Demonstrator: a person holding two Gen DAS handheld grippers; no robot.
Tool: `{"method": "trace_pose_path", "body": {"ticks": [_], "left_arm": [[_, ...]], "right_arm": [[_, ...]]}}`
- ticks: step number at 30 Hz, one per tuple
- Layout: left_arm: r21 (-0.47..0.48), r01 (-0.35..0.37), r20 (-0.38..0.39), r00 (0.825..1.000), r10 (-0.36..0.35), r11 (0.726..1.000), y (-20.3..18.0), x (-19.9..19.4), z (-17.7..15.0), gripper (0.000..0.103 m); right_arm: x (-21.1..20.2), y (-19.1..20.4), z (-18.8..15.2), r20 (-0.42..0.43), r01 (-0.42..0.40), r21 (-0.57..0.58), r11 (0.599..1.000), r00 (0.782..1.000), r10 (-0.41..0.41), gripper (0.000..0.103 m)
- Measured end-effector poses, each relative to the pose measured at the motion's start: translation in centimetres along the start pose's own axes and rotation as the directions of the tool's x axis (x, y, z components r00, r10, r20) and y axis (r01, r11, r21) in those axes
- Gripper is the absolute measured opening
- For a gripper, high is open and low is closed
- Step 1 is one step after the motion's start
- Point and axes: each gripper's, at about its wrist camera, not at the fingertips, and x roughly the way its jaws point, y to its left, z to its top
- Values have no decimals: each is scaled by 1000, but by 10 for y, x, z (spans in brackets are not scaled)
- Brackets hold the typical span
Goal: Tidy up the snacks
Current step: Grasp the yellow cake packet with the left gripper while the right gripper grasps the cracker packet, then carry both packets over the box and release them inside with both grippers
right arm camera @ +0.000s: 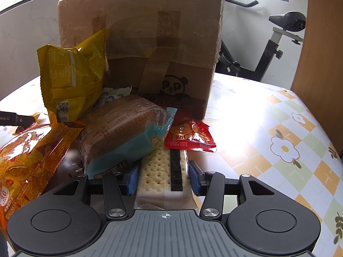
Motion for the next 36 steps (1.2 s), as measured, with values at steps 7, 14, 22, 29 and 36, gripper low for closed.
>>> {"method": "trace_pose_path", "body": {"ticks": [7, 14, 22, 29, 36], "left_arm": [[-38, 8, 15, 1000, -8, 999, 6, -4, 1, 34], [-67, 24, 45, 999, -21, 997, 12, -12, 3, 34], [-105, 22, 82, 997, -13, 994, 20, -23, 7, 34], [-108, 23, 103, 995, -12, 994, 20, -30, 9, 34], [-100, 8, 158, 987, 8, 995, 33, -46, 35, 34]], "right_arm": [[-17, -9, -6, -65, 13, 12, 1000, 998, -12, 43], [-33, -33, -7, -77, 48, 111, 993, 996, -40, 43], [-62, -45, 5, 4, 5, 205, 979, 1000, -6, 43], [-76, -40, 14, 47, -17, 188, 982, 999, 9, 43], [-89, -48, 26, 103, -13, 198, 980, 995, -8, 43]]}}
